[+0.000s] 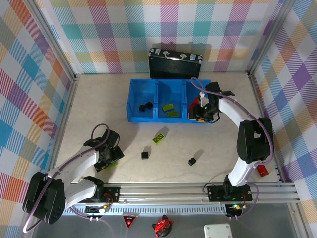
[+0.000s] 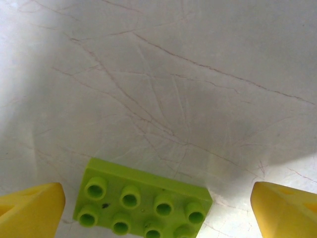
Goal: Sort the legos into containers by color
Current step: Pick up the lego from the bottom-left of the table.
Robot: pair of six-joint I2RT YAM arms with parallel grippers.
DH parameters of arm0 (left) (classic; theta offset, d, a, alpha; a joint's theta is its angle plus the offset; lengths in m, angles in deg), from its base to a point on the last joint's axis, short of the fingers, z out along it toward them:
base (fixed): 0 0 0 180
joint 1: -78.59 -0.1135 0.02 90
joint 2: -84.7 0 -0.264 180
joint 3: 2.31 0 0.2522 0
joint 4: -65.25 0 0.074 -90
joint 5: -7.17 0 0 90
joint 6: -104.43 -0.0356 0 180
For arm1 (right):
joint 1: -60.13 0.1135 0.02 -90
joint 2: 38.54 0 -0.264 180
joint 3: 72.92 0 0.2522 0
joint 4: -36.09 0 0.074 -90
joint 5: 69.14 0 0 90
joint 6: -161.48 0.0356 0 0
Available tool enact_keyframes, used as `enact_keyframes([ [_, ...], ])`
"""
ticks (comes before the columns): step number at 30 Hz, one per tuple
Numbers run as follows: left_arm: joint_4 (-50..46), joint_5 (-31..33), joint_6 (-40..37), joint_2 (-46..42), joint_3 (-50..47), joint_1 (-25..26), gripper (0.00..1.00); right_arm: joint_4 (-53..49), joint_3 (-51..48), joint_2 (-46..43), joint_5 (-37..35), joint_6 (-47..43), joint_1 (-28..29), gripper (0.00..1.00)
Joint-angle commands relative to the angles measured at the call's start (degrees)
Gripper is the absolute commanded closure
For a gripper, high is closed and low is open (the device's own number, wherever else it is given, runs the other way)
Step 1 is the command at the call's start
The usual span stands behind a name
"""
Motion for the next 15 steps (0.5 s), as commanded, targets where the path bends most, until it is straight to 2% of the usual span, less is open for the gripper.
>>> enact_keyframes([
  [1,1.9,-1.4,-2.4,1.9,0.3,0.3,0.07,0.3,-1.1,-1.6,1.8,-1.0,0.0,0.52],
  [7,2.6,-2.7,-4.0,2.0,0.4,0.3,0.21,0.2,-1.1,-1.9,1.8,-1.1,0.0,0.53],
  [15,3.3,-6.1,-6.0,1.1,0.6,0.3,0.23,0.1,-1.1,-2.2,1.9,-1.3,0.0,0.53],
])
